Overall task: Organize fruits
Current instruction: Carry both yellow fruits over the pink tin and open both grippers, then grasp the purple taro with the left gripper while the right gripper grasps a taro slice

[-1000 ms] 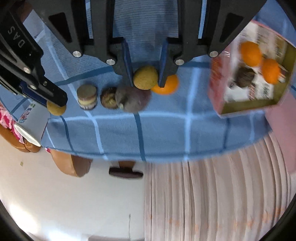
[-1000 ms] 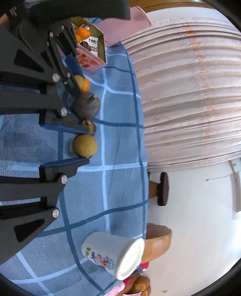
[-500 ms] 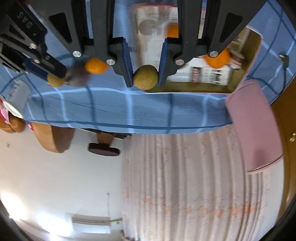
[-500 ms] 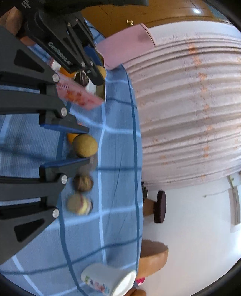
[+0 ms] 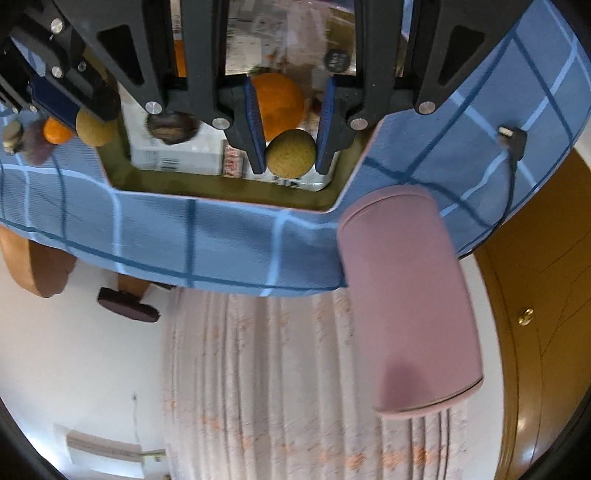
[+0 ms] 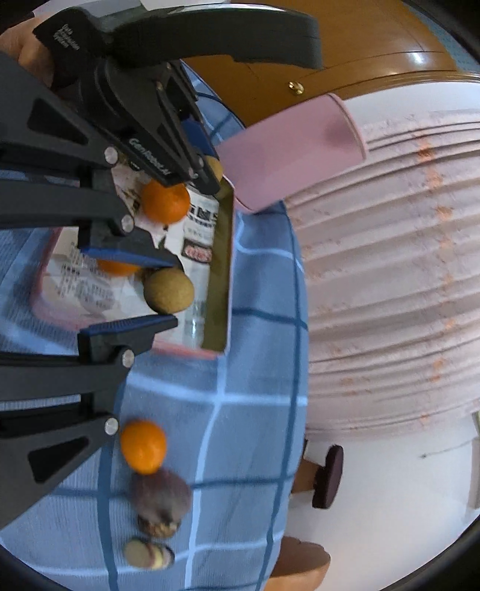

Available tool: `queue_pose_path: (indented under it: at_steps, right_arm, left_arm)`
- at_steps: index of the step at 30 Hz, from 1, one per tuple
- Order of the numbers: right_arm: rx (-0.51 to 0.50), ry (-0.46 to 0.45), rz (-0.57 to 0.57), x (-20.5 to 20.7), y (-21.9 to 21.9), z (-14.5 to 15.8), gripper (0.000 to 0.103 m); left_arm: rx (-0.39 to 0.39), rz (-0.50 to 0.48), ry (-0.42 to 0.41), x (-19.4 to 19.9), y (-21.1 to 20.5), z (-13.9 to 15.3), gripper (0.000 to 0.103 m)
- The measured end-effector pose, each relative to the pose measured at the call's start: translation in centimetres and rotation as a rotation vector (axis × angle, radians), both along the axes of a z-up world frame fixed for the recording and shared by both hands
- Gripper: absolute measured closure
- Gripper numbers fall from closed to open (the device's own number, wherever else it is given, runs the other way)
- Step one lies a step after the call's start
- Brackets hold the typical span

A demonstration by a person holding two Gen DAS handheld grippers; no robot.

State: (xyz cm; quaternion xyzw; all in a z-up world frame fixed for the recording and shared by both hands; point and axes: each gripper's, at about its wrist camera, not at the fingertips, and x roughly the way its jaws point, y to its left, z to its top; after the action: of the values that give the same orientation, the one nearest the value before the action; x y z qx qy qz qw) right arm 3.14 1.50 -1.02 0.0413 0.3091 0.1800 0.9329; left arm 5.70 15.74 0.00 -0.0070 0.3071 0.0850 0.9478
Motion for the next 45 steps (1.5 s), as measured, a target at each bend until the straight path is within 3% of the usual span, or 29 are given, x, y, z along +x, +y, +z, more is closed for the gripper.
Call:
queue_pose_path:
  at_steps: [8, 11, 13, 15, 17, 22, 32, 37, 40, 45]
  right_arm:
    - [0.05, 0.04, 0.028, 0.6, -0.3, -0.9, 0.07]
    - [0.079, 0.024, 0.02, 0.3, -0.9, -0.5, 0.056]
    - [0.087, -0.004, 0.004, -0.2, -1.5, 0.0, 0.051]
    - [0.091, -0.03, -0.019, -0.5, -2.2, 0.5, 0.049]
    - [0.097, -0.05, -0.057, -0.7, -3.4, 1.1, 0.049]
    - [0.115, -0.063, -0.147, -1.1, -7.9, 1.5, 0.049]
    - [0.073, 0.005, -0.364, -2.2, -19.3, 0.5, 0.047]
    - [0.005, 0.079, -0.358, -2.0, -21.6, -0.8, 0.047]
    - [-0.023, 0.141, -0.32, -1.2, -22.0, -1.8, 0.047]
    - [-0.058, 0.154, -0.309, -0.1, -22.3, -2.0, 0.047]
  left_arm:
    - [0.062, 0.049, 0.03, 0.0, -0.2, -0.7, 0.074]
    - [0.072, 0.063, 0.035, 0.1, -0.3, -0.7, 0.073]
    - [0.072, 0.058, 0.027, 0.2, -0.5, -0.6, 0.064]
    - [0.061, 0.051, 0.001, -0.1, -0.7, -0.3, 0.035]
    - [0.054, 0.041, -0.045, -0.6, -1.1, 0.2, 0.027]
    - [0.05, -0.022, -0.107, -1.4, -2.6, 0.9, 0.027]
    - [0.084, -0.282, -0.16, -3.1, -9.4, 1.7, 0.027]
    - [0.061, -0.486, -0.101, -3.5, -14.5, 1.5, 0.027]
    - [0.09, -0.573, -0.051, -3.4, -17.5, 0.8, 0.027]
    - [0.162, -0.589, -0.008, -2.4, -21.0, 0.0, 0.027]
